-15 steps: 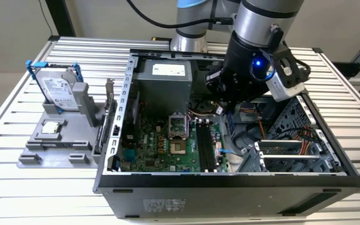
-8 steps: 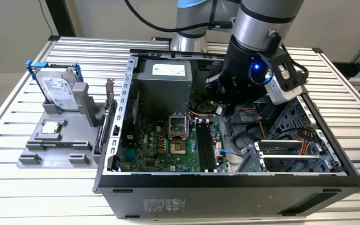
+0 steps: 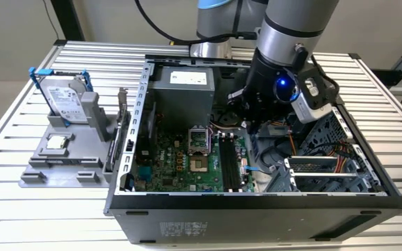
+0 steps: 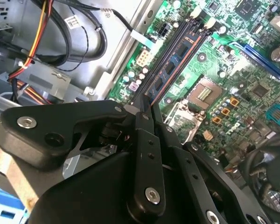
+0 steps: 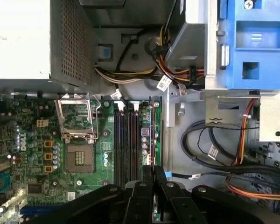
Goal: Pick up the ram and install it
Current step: 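Insert the ram into the slot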
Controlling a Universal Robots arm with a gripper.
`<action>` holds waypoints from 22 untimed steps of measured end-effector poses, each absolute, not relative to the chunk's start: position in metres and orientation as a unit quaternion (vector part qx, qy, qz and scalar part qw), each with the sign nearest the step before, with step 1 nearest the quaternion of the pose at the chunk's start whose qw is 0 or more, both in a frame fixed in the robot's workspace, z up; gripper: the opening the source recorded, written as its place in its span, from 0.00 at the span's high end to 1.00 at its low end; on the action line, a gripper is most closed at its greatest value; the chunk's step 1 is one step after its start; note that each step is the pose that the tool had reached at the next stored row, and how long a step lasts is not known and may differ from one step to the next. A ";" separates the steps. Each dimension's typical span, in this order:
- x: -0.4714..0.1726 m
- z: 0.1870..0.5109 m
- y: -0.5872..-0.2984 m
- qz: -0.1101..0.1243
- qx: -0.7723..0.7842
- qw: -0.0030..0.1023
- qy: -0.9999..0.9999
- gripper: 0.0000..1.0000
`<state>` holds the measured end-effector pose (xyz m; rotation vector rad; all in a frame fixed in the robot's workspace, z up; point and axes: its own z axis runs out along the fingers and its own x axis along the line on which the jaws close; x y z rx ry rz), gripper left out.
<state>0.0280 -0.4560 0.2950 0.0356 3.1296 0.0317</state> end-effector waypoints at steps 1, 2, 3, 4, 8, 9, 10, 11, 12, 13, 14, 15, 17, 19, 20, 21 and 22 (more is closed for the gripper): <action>0.028 0.293 -0.456 0.010 0.011 0.006 1.000 1.00; 0.027 0.291 -0.456 0.010 0.011 0.006 1.000 1.00; 0.027 0.290 -0.456 0.010 0.011 0.006 1.000 1.00; 0.026 0.288 -0.456 0.010 0.011 0.006 1.000 1.00; 0.023 0.281 -0.456 0.008 0.011 0.006 1.000 1.00; 0.023 0.279 -0.456 0.008 0.012 0.006 1.000 1.00; 0.022 0.278 -0.456 0.008 0.013 0.006 1.000 1.00; 0.022 0.277 -0.456 0.008 0.015 0.006 1.000 1.00; 0.022 0.276 -0.456 0.008 0.019 0.006 1.000 1.00; 0.022 0.274 -0.456 0.007 0.023 0.006 1.000 1.00; 0.022 0.274 -0.456 0.007 0.026 0.006 1.000 1.00; 0.022 0.274 -0.456 0.007 0.027 0.006 1.000 1.00; 0.022 0.273 -0.456 0.007 0.027 0.006 1.000 1.00; 0.022 0.269 -0.456 0.007 0.027 0.006 1.000 1.00; 0.022 0.268 -0.456 0.007 0.026 0.006 1.000 1.00; 0.022 0.266 -0.456 0.007 0.025 0.006 1.000 1.00; 0.022 0.264 -0.456 0.007 0.025 0.006 1.000 1.00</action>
